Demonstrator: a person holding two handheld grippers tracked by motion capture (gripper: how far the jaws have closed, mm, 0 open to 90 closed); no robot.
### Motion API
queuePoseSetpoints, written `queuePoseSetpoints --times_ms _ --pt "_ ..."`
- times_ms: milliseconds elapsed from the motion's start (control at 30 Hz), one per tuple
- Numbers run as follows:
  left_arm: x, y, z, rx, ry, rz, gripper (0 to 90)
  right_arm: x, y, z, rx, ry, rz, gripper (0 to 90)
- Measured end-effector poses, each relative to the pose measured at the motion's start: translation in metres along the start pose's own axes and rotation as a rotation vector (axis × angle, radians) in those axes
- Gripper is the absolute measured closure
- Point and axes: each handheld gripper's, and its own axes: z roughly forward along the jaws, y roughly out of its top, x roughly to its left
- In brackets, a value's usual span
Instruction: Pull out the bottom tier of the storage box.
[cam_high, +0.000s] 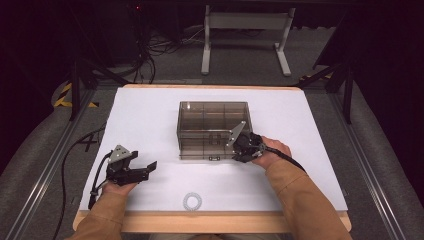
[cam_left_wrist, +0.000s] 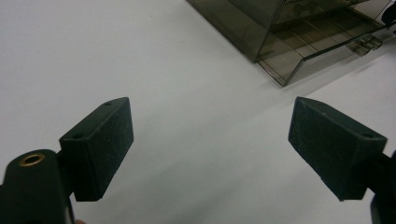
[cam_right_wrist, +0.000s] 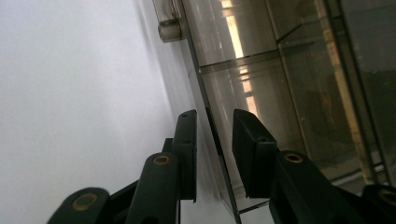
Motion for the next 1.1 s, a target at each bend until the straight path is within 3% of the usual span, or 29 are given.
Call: queuePoseSetpoints --times_ms 167,367,700,1100 --pt "0.0 0.0 0.0 0.002 0.0 0.0 14.9 -0.001 0.003 0.006 0.071 0.003 -0.02 71.3" --pt "0.0 0.0 0.0 0.003 0.0 -0.001 14.9 -0.001 0.005 0.009 0.108 0.002 -0.037 75.8" --pt "0.0 0.0 0.0 0.007 0.004 0.001 14.9 0.002 0.006 0.008 0.123 -0.005 -0.06 79.5" --pt "0.0 0.0 0.002 0.011 0.003 0.002 14.9 0.009 0.006 0.006 0.132 0.03 -0.097 82.3"
